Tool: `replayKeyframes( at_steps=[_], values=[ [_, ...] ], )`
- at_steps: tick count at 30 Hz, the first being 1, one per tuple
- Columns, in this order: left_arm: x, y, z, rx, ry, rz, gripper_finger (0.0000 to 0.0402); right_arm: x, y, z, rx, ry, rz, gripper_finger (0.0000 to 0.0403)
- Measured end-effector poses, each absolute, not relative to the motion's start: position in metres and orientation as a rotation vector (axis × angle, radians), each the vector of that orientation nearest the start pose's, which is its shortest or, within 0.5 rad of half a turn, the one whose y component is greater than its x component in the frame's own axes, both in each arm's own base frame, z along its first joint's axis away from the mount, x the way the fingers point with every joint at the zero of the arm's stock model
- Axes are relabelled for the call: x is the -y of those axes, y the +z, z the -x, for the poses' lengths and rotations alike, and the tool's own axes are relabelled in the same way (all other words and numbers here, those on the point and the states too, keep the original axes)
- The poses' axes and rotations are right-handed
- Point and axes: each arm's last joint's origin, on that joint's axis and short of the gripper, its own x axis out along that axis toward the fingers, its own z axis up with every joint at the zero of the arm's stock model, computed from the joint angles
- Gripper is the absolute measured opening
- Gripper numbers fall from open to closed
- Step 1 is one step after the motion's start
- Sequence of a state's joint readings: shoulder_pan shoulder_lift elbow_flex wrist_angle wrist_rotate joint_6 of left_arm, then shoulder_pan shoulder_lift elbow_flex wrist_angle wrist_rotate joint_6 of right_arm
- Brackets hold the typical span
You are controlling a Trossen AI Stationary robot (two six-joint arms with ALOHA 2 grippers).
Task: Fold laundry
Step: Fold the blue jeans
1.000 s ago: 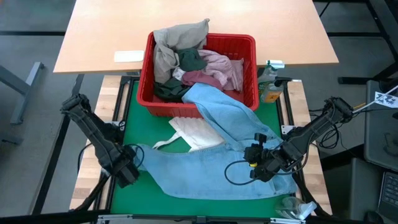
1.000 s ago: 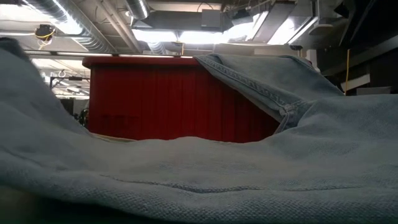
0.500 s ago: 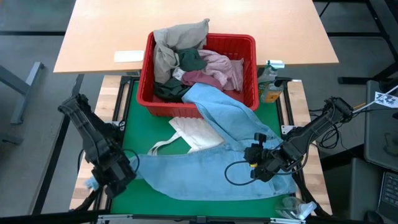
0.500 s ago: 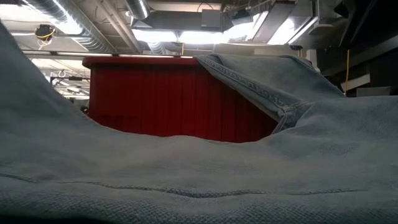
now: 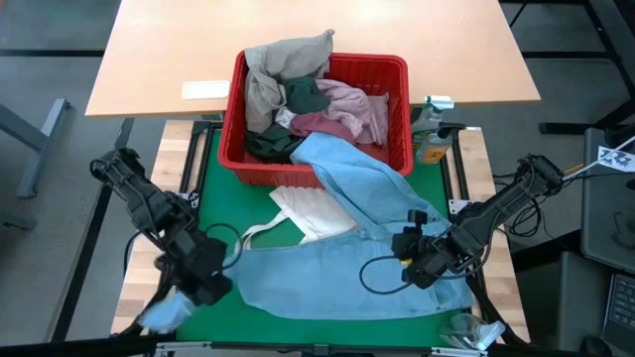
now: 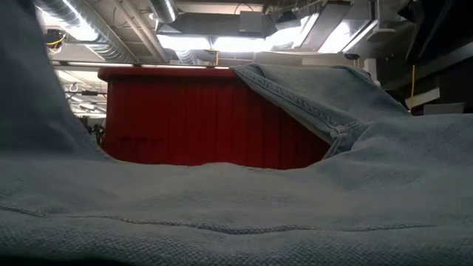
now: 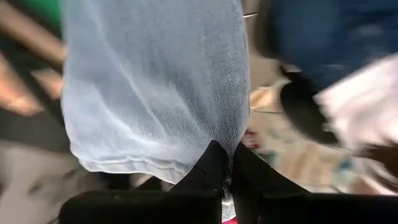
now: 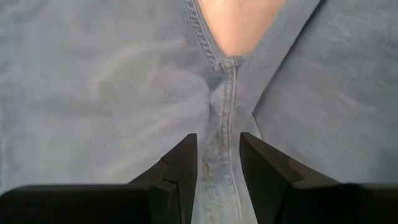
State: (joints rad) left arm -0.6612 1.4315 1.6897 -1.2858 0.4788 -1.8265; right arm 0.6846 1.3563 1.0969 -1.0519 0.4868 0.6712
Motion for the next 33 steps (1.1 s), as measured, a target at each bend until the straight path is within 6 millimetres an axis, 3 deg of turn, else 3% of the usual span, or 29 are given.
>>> replayKeyframes(
  at_steps=[7, 13, 18, 25, 33],
  values=[
    [0.171, 0.422, -0.220, -1.279, 0.052, 1.510, 0.0006, -0.139, 0.266, -0.192, -1.088, -0.207, 0.146, 0.0121],
    [0.168, 0.425, -0.235, -1.057, 0.077, 1.553, 0.0010, -0.139, 0.266, -0.192, -1.088, -0.207, 0.146, 0.0121],
    [0.169, 0.411, -0.256, -1.049, 0.141, 1.556, 0.0012, -0.139, 0.266, -0.192, -1.087, -0.207, 0.146, 0.0121],
    [0.166, 0.385, -0.302, -1.005, 0.166, 1.526, 0.0013, -0.140, 0.267, -0.194, -1.053, -0.212, 0.136, 0.0121],
    [0.141, 0.357, -0.341, -0.968, 0.198, 1.380, 0.0014, -0.145, 0.269, -0.200, -1.003, -0.121, 0.202, 0.0121]
  ],
)
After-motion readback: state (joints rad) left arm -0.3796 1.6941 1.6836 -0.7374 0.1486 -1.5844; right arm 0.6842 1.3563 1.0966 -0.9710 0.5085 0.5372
